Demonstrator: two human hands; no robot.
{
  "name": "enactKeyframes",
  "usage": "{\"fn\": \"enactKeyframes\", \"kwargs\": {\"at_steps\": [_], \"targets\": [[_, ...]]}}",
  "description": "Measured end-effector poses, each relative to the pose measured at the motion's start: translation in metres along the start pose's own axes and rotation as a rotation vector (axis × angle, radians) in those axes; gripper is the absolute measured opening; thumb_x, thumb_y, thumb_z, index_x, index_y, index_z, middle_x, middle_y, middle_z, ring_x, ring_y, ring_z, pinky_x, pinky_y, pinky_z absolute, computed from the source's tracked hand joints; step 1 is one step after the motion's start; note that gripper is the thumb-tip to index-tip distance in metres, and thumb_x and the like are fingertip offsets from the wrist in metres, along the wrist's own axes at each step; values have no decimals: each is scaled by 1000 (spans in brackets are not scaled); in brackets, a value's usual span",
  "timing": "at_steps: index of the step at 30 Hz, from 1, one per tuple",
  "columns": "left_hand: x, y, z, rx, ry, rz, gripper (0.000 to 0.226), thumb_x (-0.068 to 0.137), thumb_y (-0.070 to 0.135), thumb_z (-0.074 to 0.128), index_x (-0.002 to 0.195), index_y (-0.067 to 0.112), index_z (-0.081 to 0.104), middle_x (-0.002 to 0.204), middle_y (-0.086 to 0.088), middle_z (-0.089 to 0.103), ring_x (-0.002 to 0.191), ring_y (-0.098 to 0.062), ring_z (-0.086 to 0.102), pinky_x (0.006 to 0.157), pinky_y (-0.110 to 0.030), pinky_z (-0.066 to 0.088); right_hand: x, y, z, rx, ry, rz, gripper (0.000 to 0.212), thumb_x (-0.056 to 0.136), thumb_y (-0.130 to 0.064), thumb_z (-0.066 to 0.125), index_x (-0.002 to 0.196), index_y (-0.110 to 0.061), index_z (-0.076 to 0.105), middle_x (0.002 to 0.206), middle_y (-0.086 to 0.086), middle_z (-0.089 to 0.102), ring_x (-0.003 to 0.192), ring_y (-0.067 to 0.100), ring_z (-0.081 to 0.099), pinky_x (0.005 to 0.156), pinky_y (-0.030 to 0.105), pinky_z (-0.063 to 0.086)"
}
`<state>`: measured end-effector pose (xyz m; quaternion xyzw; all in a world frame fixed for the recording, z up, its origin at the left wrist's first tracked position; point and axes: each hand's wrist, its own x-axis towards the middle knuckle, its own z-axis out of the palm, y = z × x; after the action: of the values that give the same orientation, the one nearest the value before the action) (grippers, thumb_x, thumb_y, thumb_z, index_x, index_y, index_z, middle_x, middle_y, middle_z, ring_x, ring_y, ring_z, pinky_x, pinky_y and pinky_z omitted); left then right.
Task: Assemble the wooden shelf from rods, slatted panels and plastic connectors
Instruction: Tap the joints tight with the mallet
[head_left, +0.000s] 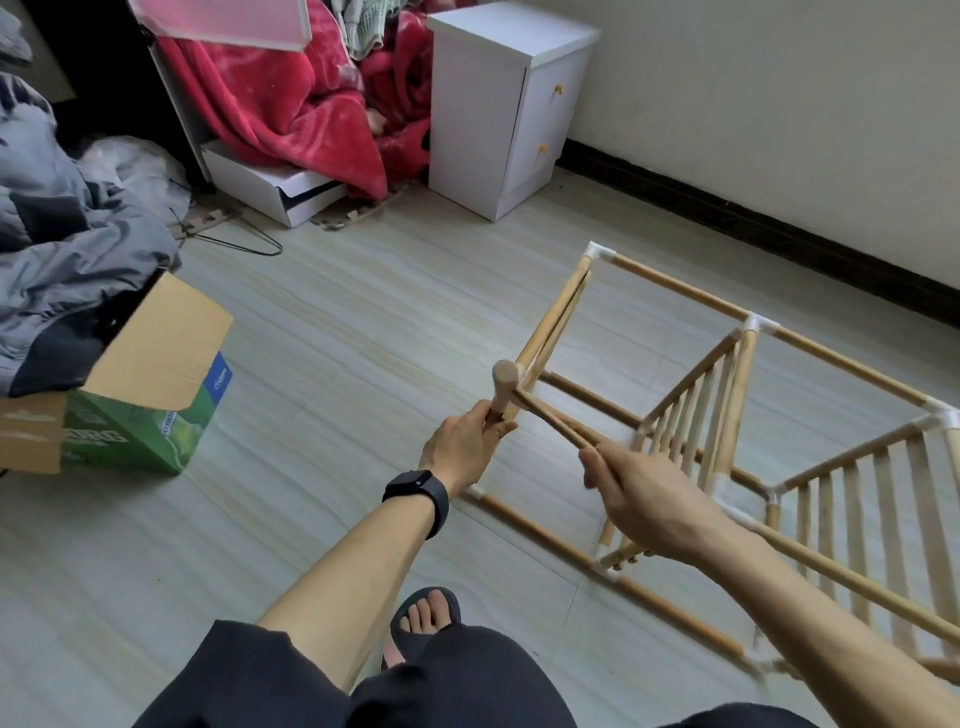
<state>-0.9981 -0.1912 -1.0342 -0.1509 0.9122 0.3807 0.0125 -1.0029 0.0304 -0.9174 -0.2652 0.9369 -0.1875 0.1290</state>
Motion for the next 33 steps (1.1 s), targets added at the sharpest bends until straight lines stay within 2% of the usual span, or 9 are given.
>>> {"fn": "enactKeyframes", "kwargs": {"at_steps": [3,6,12,16,19,23,27,31,33], "targets": [[1,-2,-1,9,3,6,43,101,60,41,117,23,55,91,-6,68,83,-27,64,69,-42,55,6,-8,-19,304,108,-62,14,103,-40,46,109,-34,56,64,3,63,45,7,50,42,26,43],[1,-3,3,3,8,-2,43,101,61,39,120,25,53,93,-5,68,83,-26,63,66,-40,53,13,-23,-45,669,252,-91,15,100,-29,60,111,-37,58,67,-1,68,48,4,52,43,16,41],[3,-5,3,-9,3,-7,43,101,61,39,121,26,52,89,-1,65,77,-22,60,60,-33,46,30,-51,-71,933,348,-107,18,102,-23,58,110,-13,69,87,9,75,49,8,51,46,20,46],[4,-5,5,2,-1,-6,46,101,61,38,124,24,52,94,-5,67,81,-25,61,62,-35,48,41,-68,-68,642,555,-189,29,104,-32,50,88,-15,67,68,-4,62,54,9,54,49,25,46],[4,-6,4,12,-12,-7,48,101,62,37,126,24,51,97,-5,68,82,-25,62,62,-35,46,54,-87,-63,355,568,-285,34,109,-20,42,81,-9,60,69,-16,56,56,-4,59,50,12,45],[4,-7,6,7,6,3,49,100,64,37,123,23,53,94,-4,68,82,-26,61,62,-34,44,78,-103,-66,367,756,-392,32,109,-24,36,83,-17,53,68,-17,52,53,-3,57,46,10,40],[4,-7,6,-6,-9,-10,45,101,62,38,121,24,53,101,-2,69,92,-26,63,67,-36,47,95,-102,-42,235,520,-238,37,110,-20,35,83,-6,55,63,6,56,47,17,53,44,33,44],[4,-8,6,-8,12,27,47,101,61,39,122,22,54,99,-3,69,92,-28,64,65,-35,47,107,-105,-59,430,773,-347,32,109,-25,36,82,-25,52,63,-10,52,46,2,52,40,17,39],[4,-7,6,0,5,9,47,101,61,39,125,23,53,102,-4,70,93,-28,64,67,-36,50,105,-102,-46,335,679,-304,34,110,-21,36,84,-12,55,61,-4,52,46,8,52,42,33,45]]}}
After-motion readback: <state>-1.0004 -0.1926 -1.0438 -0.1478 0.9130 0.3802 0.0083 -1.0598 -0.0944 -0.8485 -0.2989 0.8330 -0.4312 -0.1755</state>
